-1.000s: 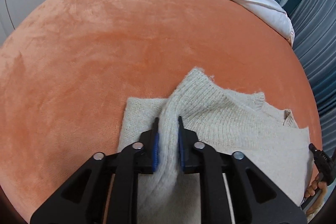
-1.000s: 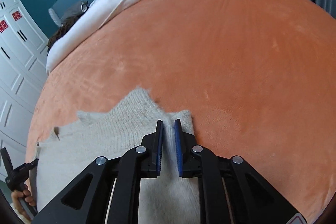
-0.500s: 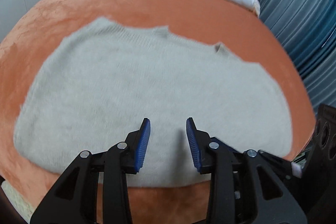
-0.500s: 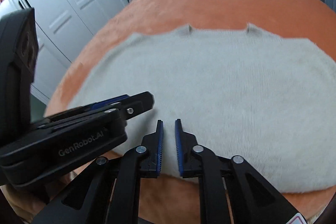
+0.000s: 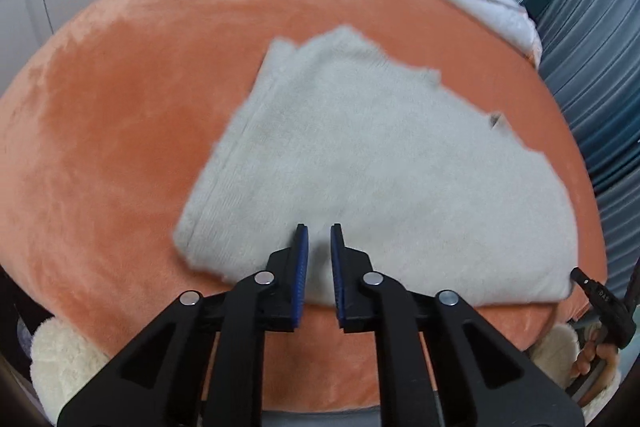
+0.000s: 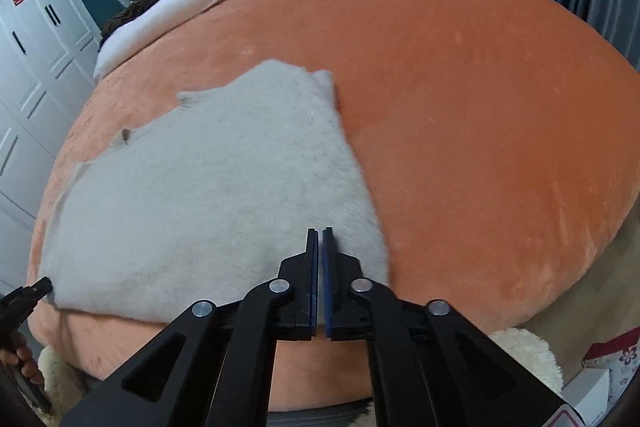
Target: Fold small clothes
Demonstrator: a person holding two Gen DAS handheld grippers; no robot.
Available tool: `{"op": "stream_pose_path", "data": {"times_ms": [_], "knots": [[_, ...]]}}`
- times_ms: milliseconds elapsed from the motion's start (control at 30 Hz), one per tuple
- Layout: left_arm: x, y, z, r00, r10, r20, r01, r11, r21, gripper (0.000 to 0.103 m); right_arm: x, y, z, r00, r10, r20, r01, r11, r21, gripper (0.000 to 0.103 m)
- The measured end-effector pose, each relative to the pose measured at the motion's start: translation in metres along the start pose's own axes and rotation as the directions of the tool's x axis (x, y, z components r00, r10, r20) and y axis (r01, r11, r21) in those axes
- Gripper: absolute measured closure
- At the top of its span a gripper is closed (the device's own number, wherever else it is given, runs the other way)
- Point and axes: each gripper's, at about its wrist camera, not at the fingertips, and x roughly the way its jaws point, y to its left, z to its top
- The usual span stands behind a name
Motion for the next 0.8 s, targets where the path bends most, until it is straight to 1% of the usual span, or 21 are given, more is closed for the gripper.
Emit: {"op": "stream_pose_path", "data": {"times_ms": [67,100,133,167,200,233,300,367,400,433,467,500,533,600,633,667,700,733,767,800], "knots": [[-0.001,-0.027,0.023,0.999,-0.036,0.034,0.034,0.998,0.049,0.087,0.004,0.035,0.018,0.997,0.071,0.005,-0.071,0.996,-0.061,0.095],[0.002,-0.040,0.033,0.998,-0.037,0.043,0.034,0.997,0.072,0.082,0.009,0.057,0.027,0.994,0.105,0.006,-0.104,0.990,-0.096,0.094],[0.010,-0.056,0.046,0.998,-0.046,0.047,0.041,0.994,0.102,0.079,0.016,0.083,0.034,0.987,0.158,-0.003,-0.157,0.980,-0.126,0.094],[0.020,-0.071,0.055,0.998,-0.053,0.041,0.047,0.991,0.127,0.074,0.025,0.103,0.039,0.980,0.198,-0.020,-0.199,0.970,-0.143,0.094],[0.035,-0.085,0.063,0.999,-0.051,0.019,0.048,0.988,0.145,0.073,0.036,0.128,0.043,0.973,0.227,-0.039,-0.230,0.959,-0.166,0.094],[0.048,-0.095,0.067,0.999,-0.050,-0.009,0.051,0.987,0.155,0.073,0.048,0.152,0.044,0.968,0.244,-0.063,-0.252,0.948,-0.196,0.094],[0.080,-0.110,0.070,0.997,-0.038,-0.062,0.049,0.983,0.175,0.073,0.072,0.189,0.044,0.962,0.249,-0.110,-0.269,0.929,-0.254,0.094],[0.104,-0.112,0.069,0.996,0.018,-0.088,-0.002,0.983,0.184,0.073,0.093,0.211,0.037,0.955,0.250,-0.160,-0.289,0.908,-0.303,0.094],[0.109,-0.107,0.067,0.996,0.027,-0.089,-0.010,0.983,0.182,0.072,0.103,0.214,0.035,0.960,0.221,-0.171,-0.267,0.906,-0.329,0.095],[0.112,-0.096,0.070,0.997,0.013,-0.080,0.000,0.986,0.166,0.072,0.110,0.210,0.034,0.967,0.192,-0.170,-0.241,0.909,-0.341,0.099],[0.111,-0.086,0.073,0.997,-0.001,-0.073,0.012,0.989,0.151,0.073,0.115,0.197,0.037,0.973,0.168,-0.160,-0.214,0.915,-0.341,0.103],[0.109,-0.072,0.077,0.998,0.008,-0.069,0.002,0.991,0.135,0.075,0.116,0.176,0.042,0.974,0.169,-0.151,-0.209,0.924,-0.319,0.103],[0.105,-0.060,0.080,0.998,0.020,-0.062,-0.011,0.991,0.130,0.077,0.116,0.155,0.048,0.977,0.161,-0.137,-0.195,0.938,-0.287,0.103],[0.098,-0.033,0.086,0.997,0.060,-0.050,-0.053,0.990,0.130,0.079,0.110,0.091,0.063,0.989,0.114,-0.099,-0.131,0.973,-0.191,0.103],[0.096,-0.018,0.088,0.997,0.065,-0.052,-0.058,0.990,0.125,0.080,0.107,0.067,0.067,0.996,0.043,-0.081,-0.056,0.985,-0.163,0.103],[0.094,-0.007,0.091,0.997,0.055,-0.058,-0.049,0.993,0.110,0.091,0.101,0.034,0.072,0.997,0.040,-0.069,-0.047,0.992,-0.113,0.103],[0.092,0.003,0.096,0.997,0.024,-0.069,-0.018,0.997,0.081,0.095,0.094,0.014,0.074,0.995,0.069,-0.069,-0.073,0.995,-0.061,0.103],[0.089,0.007,0.101,0.997,0.008,-0.073,-0.004,0.998,0.057,0.094,0.086,0.001,0.078,0.998,0.014,-0.053,-0.016,0.999,-0.035,0.103],[0.084,0.007,0.108,0.998,0.008,-0.058,-0.006,0.999,0.034,0.092,0.080,-0.001,0.083,0.999,-0.037,-0.031,0.036,0.998,-0.050,0.100],[0.077,0.002,0.116,0.999,0.032,-0.019,-0.032,0.999,0.030,0.076,0.076,0.001,0.089,0.999,-0.038,-0.010,0.037,0.997,-0.065,0.096]]}}
